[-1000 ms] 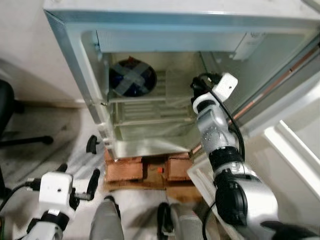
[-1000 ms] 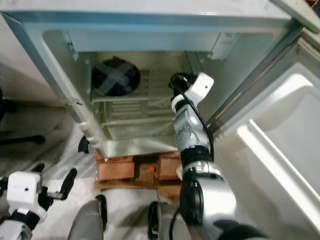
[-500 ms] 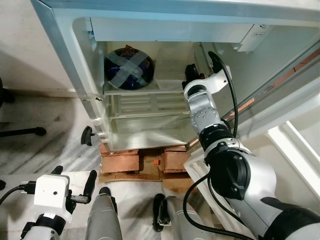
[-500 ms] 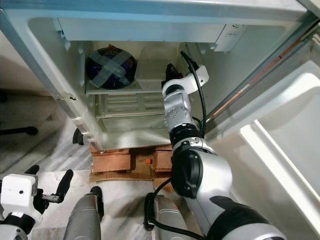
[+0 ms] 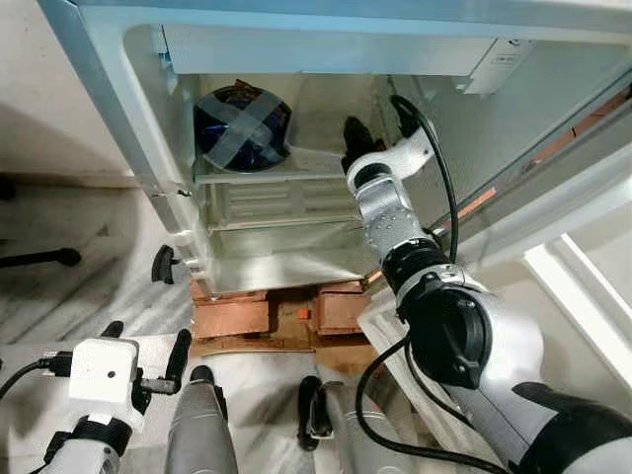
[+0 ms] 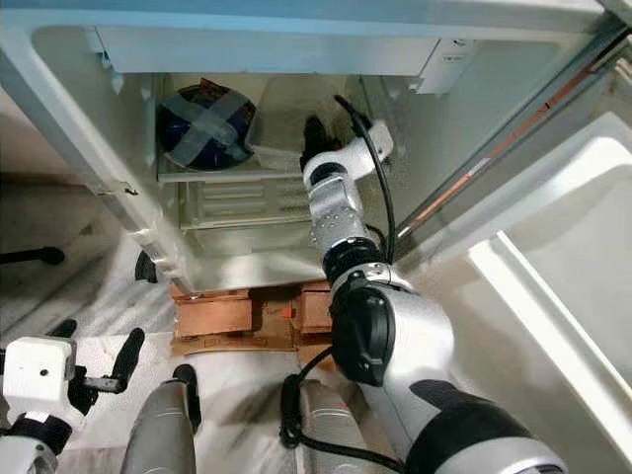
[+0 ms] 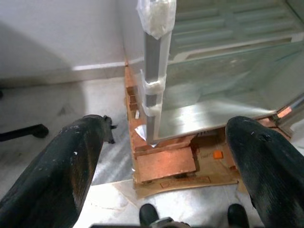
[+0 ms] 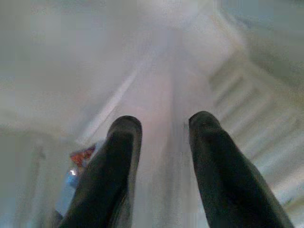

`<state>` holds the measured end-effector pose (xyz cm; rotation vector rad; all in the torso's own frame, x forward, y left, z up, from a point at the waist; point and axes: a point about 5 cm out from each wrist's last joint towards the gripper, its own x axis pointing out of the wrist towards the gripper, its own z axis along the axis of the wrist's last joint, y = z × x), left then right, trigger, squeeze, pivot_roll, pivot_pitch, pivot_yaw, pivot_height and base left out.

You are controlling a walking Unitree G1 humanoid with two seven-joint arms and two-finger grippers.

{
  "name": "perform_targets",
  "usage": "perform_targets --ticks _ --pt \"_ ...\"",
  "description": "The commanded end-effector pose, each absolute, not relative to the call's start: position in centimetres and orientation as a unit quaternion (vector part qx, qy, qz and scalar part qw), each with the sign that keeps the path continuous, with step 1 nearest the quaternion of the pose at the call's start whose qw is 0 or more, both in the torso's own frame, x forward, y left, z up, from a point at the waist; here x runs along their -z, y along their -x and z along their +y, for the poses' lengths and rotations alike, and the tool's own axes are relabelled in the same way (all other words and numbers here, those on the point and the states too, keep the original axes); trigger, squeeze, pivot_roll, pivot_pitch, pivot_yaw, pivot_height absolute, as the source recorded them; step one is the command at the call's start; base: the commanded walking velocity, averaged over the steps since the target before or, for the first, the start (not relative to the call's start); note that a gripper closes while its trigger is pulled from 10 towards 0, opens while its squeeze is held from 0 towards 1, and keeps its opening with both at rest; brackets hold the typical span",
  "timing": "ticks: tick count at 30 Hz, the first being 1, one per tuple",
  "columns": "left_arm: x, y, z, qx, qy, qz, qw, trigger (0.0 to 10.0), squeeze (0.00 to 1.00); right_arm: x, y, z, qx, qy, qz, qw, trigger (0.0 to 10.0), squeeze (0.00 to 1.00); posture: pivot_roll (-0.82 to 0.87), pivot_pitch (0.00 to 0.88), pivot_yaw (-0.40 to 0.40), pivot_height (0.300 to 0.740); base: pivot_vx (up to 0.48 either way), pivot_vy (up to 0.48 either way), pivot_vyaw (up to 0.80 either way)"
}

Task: Restocking fridge

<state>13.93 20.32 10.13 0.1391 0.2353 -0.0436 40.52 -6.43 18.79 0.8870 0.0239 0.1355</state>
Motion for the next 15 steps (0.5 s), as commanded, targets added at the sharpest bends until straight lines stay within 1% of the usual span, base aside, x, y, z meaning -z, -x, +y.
perform_targets --ticks 1,2,6,12,15 --pt "-9.3 -13.6 20.3 0.018 -0.066 0.137 0.988 10.0 0.00 -19.3 -40.7 -6.6 -0.077 -0.370 0.000 0.926 10.0 1.00 0.28 0.324 -0.185 0.740 0.000 0.000 0.00" --pt "-9.2 -13.9 20.3 0.018 -0.067 0.134 0.989 10.0 0.00 -19.7 -40.8 -7.0 -0.088 -0.327 -0.018 0.941 10.0 1.00 0.27 0.315 -0.185 0.740 0.000 0.000 0.00" --pt "-9.0 -15.0 20.5 0.018 -0.067 0.127 0.989 10.0 0.00 -20.1 -40.8 -8.0 -0.117 -0.252 -0.047 0.960 10.0 1.00 0.25 0.282 -0.183 0.740 0.000 0.000 0.00" --pt "-8.8 -16.5 20.6 0.019 -0.068 0.116 0.991 10.0 0.00 -19.3 -40.5 -9.4 -0.140 -0.198 -0.061 0.968 10.0 1.00 0.23 0.249 -0.175 0.740 0.000 0.000 0.00" --pt "-8.6 -17.3 20.7 0.021 -0.068 0.111 0.991 10.0 0.00 -18.2 -40.2 -10.1 -0.152 -0.139 -0.051 0.977 10.0 1.00 0.22 0.227 -0.166 0.740 0.000 0.000 0.00"
